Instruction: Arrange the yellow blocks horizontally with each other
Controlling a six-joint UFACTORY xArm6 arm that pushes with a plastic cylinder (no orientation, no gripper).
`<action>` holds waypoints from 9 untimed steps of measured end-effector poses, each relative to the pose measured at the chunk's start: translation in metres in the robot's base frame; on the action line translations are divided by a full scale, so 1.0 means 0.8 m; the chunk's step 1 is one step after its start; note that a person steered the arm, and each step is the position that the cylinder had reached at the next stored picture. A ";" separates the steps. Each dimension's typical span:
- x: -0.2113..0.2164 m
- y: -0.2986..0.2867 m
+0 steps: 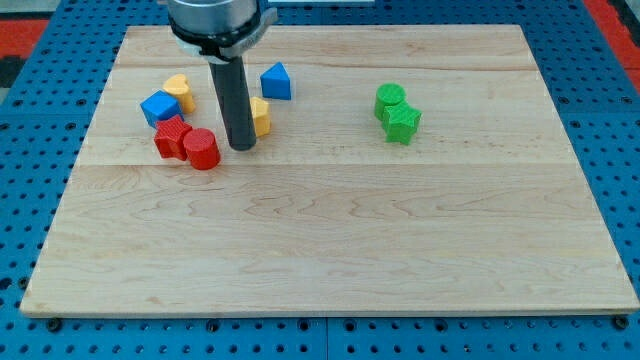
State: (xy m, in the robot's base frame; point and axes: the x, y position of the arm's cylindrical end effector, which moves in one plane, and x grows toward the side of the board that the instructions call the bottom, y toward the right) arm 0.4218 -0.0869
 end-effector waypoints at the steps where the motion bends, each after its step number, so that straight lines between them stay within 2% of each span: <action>1: -0.022 0.026; 3: -0.126 -0.032; 4: -0.181 -0.040; 5: -0.219 -0.086; 6: -0.183 -0.138; 8: -0.093 -0.186; 9: -0.093 -0.126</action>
State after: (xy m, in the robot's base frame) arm 0.3470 -0.1875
